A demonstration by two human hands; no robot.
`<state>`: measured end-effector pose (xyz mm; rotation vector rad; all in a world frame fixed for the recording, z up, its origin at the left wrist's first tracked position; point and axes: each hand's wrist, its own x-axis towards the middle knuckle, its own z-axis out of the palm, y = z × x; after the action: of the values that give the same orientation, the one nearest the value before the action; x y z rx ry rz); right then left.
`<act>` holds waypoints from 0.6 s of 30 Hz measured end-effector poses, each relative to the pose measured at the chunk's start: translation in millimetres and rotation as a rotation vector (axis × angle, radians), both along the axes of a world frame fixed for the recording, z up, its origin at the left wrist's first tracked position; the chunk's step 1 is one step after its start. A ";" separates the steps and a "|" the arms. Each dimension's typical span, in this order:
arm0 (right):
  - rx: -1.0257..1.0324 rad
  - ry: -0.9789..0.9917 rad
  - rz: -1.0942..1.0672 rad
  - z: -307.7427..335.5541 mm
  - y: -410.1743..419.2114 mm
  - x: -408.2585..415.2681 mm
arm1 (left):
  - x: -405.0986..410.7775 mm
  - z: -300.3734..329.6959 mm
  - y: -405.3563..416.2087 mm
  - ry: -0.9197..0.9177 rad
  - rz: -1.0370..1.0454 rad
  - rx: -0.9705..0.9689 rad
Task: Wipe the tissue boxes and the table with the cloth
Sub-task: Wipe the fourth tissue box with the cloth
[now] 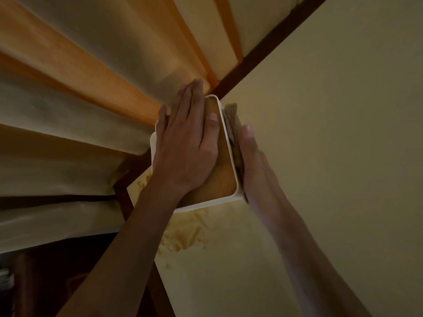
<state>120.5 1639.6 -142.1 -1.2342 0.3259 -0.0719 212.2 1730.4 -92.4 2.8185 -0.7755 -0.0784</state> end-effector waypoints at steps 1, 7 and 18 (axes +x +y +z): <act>-0.011 0.000 0.016 1.1 -6.6 13.7 | 0.1 -0.6 0.9 0.002 -0.004 -0.001; -0.079 -0.033 0.066 4.7 -14.4 45.3 | 4.6 -2.9 4.2 -0.022 0.034 0.011; 0.072 -0.075 0.028 -13.9 25.0 -52.7 | 1.6 -0.7 4.2 0.012 0.043 0.004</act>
<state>67.8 1664.6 -156.0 -1.1613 0.2444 -0.0817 213.8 1734.6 -93.1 2.8345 -0.7123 -0.0894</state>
